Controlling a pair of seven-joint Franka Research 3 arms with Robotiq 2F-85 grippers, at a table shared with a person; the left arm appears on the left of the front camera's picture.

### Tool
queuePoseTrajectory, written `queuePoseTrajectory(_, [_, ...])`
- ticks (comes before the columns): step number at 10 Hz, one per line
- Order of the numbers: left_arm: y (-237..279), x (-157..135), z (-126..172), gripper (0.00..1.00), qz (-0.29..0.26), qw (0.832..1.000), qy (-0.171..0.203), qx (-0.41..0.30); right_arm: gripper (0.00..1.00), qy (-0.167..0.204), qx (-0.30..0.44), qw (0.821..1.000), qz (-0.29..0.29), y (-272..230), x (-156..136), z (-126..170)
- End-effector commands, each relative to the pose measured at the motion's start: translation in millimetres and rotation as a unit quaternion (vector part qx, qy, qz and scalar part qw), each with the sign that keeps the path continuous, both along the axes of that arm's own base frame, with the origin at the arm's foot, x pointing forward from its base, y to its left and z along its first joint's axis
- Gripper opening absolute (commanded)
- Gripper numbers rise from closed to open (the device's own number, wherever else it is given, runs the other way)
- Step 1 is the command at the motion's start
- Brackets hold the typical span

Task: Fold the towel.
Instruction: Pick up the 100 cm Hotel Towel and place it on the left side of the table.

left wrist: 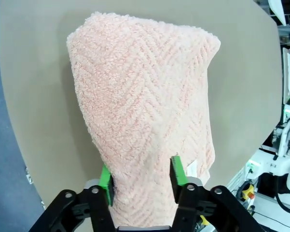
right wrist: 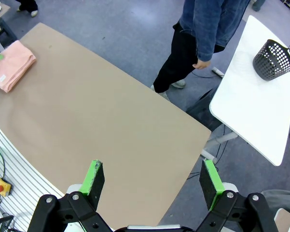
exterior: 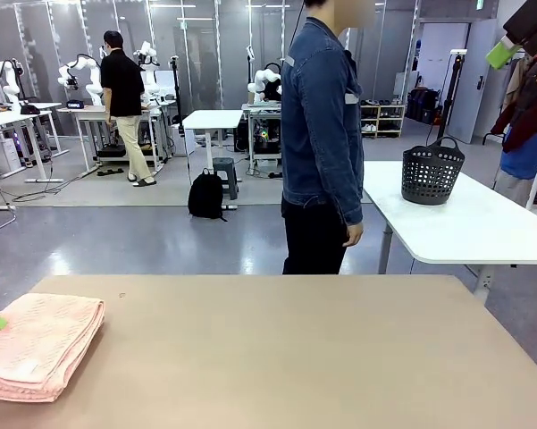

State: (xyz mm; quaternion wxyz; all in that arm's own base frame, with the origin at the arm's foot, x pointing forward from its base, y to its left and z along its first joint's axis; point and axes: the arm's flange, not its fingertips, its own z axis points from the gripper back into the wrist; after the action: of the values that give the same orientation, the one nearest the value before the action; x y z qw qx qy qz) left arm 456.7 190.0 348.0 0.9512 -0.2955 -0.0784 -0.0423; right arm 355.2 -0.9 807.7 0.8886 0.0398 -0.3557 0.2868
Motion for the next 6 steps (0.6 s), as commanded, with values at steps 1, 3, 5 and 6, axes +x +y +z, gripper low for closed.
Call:
queuePoseTrajectory(1, [3, -6, 21, 1.00, 0.010, 1.000, 0.008, 0.025, 1.00, 0.001, -0.001, 1.000, -0.002, 0, 0, -1])
queuePoseTrajectory(3, [1, -15, 46, 0.99, 0.015, 0.998, -0.007, 0.059, 1.00, 0.001, -0.001, 1.000, -0.002, 0, 0, -1])
queuePoseTrajectory(5, [-10, -23, 67, 1.00, 0.013, 0.996, -0.019, 0.083, 1.00, 0.001, -0.001, 1.000, -0.002, 0, 0, -1])
queuePoseTrajectory(6, [-11, -29, 73, 1.00, 0.021, 0.995, -0.016, 0.095, 1.00, 0.001, -0.001, 1.000, -0.002, 0, 0, -1])
